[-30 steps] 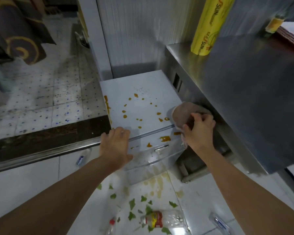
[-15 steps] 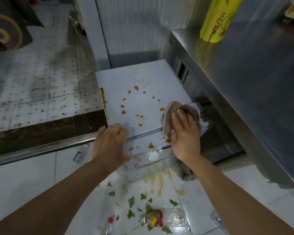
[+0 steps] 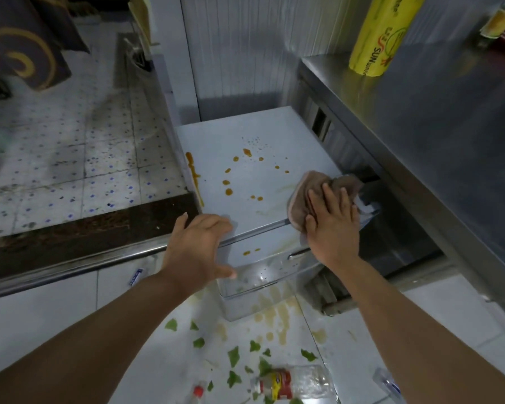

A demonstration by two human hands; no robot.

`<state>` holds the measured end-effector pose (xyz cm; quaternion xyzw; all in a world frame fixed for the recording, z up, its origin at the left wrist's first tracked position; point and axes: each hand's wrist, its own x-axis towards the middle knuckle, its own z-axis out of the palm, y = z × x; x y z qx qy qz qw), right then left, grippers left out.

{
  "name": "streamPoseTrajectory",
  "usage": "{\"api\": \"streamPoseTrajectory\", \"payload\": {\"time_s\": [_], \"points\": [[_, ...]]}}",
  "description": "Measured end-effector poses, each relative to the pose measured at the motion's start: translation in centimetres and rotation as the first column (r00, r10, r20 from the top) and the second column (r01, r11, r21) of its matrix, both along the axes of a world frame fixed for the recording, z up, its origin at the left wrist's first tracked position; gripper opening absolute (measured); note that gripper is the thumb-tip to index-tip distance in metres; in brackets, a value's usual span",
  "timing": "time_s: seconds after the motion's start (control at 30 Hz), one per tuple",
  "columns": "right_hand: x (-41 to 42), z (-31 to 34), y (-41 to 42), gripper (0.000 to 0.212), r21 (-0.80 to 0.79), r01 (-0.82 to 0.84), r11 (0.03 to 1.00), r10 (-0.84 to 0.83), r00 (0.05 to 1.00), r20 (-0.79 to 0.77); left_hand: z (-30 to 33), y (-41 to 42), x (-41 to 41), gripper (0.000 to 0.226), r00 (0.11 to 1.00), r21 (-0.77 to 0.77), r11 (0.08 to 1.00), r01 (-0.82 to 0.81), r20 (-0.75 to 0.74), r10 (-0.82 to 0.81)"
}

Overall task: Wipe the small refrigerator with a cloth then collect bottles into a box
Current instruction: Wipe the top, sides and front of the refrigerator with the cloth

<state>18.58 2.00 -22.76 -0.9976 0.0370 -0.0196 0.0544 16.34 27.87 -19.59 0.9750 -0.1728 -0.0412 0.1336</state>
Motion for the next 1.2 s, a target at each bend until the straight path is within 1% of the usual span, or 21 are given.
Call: {"api": "streamPoseTrajectory", "payload": {"time_s": [0.03,0.13,0.23,0.3,0.37,0.4,0.47,0.53,0.6,0.67,0.73,0.83,0.9,0.97,1.03,1.07,1.13,1.2], "points": [[-0.4,-0.1,1.5,0.056,0.017,-0.011,1.000,0.011,1.000,0.004,0.0,0.0,0.0,0.086,1.000,-0.010,1.000,0.002,-0.009,-0.002],[-2.5,-0.2,6.7,0.055,0.045,-0.118,0.992,0.117,0.993,0.028,0.2,0.1,-0.1,0.088,0.999,0.007,0.999,0.032,-0.012,-0.031],[-4.6,-0.1,12.2,0.054,0.090,-0.211,0.973,0.208,0.977,0.044,0.3,1.4,-1.2,0.087,0.998,-0.033,0.999,-0.007,0.056,0.009],[-5.6,-0.2,13.6,0.055,0.097,-0.295,0.951,0.294,0.956,0.018,0.1,2.9,-2.4,0.087,0.994,-0.049,0.998,-0.043,0.093,0.048],[-5.4,0.1,11.9,0.056,0.066,-0.346,0.936,0.347,0.938,-0.004,-0.2,4.2,-3.5,0.087,0.994,-0.067,0.996,-0.061,0.087,0.067],[-5.0,0.2,10.4,0.058,0.033,-0.329,0.944,0.330,0.944,-0.005,-0.3,4.7,-3.8,0.087,0.995,-0.064,0.996,-0.063,0.077,0.067],[-3.9,0.4,7.3,0.065,-0.030,-0.188,0.982,0.187,0.982,-0.026,-0.5,5.4,-4.1,0.088,0.996,-0.054,0.997,-0.060,0.060,0.063],[-3.0,0.5,5.9,0.066,-0.017,-0.025,1.000,0.024,0.998,-0.062,-0.8,5.8,-4.1,0.086,0.997,-0.058,0.997,-0.058,0.051,0.061],[-3.0,0.4,7.3,0.064,0.000,0.020,1.000,-0.020,0.998,-0.065,-1.1,6.3,-4.2,0.084,0.997,-0.071,0.996,-0.063,0.044,0.066],[-3.9,0.4,10.5,0.065,0.011,-0.047,0.999,0.048,0.998,-0.049,-1.4,6.9,-4.4,0.083,0.997,-0.076,0.995,-0.067,0.042,0.070],[-5.2,0.5,14.1,0.063,0.019,-0.183,0.983,0.183,0.983,-0.017,-1.4,7.4,-4.6,0.082,0.996,-0.065,0.995,-0.070,0.043,0.073],[-6.1,0.3,16.8,0.047,-0.028,-0.323,0.946,0.324,0.945,0.050,-1.4,7.7,-4.6,0.081,0.995,-0.054,0.995,-0.085,0.039,0.087],[-5.8,0.2,16.1,0.043,-0.052,-0.383,0.922,0.386,0.920,0.068,-1.4,7.5,-4.4,0.081,0.996,-0.047,0.995,-0.087,0.034,0.088],[-5.5,0.1,14.1,0.047,-0.049,-0.470,0.881,0.472,0.879,0.070,-1.3,6.9,-4.1,0.080,0.996,-0.050,0.995,-0.081,0.030,0.083],[-5.0,0.1,11.9,0.052,-0.025,-0.505,0.863,0.505,0.861,0.057,-1.2,6.1,-3.6,0.079,0.997,-0.061,0.995,-0.073,0.030,0.075],[-4.6,0.1,10.6,0.054,-0.006,-0.478,0.878,0.478,0.877,0.051,-1.1,5.5,-3.3,0.079,0.997,-0.068,0.995,-0.069,0.025,0.071],[-3.6,-0.1,7.2,0.059,0.028,-0.369,0.929,0.368,0.929,0.026,-1.0,4.2,-2.6,0.079,0.998,-0.081,0.995,-0.063,0.020,0.065],[-2.7,-0.1,3.3,0.062,0.028,-0.268,0.963,0.268,0.963,0.007,-0.8,2.6,-2.0,0.081,0.998,-0.096,0.994,-0.047,0.031,0.050]]}}
